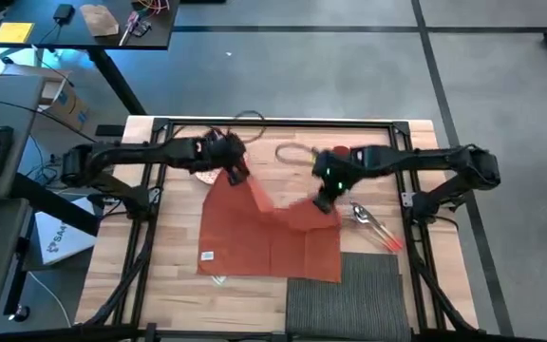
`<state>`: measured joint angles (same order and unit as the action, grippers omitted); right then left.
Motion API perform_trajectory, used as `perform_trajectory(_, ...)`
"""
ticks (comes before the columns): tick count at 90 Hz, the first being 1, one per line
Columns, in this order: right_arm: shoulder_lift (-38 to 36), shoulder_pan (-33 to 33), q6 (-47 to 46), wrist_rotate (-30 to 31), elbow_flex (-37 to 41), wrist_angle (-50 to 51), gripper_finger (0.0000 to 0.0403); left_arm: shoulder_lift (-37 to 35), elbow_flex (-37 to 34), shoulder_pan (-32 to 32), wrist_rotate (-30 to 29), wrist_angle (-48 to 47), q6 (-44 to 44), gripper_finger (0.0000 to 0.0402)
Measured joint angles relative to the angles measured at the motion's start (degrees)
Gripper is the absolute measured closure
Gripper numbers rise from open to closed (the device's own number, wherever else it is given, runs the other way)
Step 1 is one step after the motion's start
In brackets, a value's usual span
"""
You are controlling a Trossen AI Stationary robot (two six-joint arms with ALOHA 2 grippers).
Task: Set table place
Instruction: Fold the orange table napkin
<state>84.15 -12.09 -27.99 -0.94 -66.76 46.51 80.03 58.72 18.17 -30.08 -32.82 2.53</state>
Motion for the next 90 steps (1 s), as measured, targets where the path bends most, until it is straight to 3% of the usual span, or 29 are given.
perform_trajectory(14,0.26,-8.42,3.11,10.18,0.07,-4.54,0.0403,1.53,0.00,7.05,-4.37,3.75,0.23,0.0401)
perform_trajectory(32,0.30,-14.97,9.45,12.97,0.07,-8.70,0.0394,1.86,0.00,13.33,-4.37,4.45,5.00,0.0401)
perform_trajectory(43,0.34,-16.32,10.56,14.67,0.09,-10.34,0.0346,1.70,0.00,15.02,-1.48,3.26,4.94,0.0388)
perform_trajectory(55,-0.45,-16.43,11.30,19.18,0.09,-11.17,0.0270,1.66,0.30,15.83,-0.47,1.75,4.95,0.0348)
perform_trajectory(62,-1.89,-15.98,11.10,17.91,0.09,-11.17,0.0234,1.01,1.54,16.00,-0.46,-1.53,5.23,0.0319)
perform_trajectory(73,-4.49,-13.59,13.14,8.03,0.09,-10.89,0.0203,-1.43,4.97,15.27,0.77,-9.42,5.38,0.0280)
perform_trajectory(81,-5.69,-10.43,13.70,1.58,0.09,-10.52,0.0200,-4.11,6.36,14.32,8.67,-13.46,7.25,0.0263)
perform_trajectory(90,-5.83,-5.15,13.70,-3.58,0.09,-10.30,0.0202,-6.90,6.43,13.09,27.62,-16.00,10.39,0.0258)
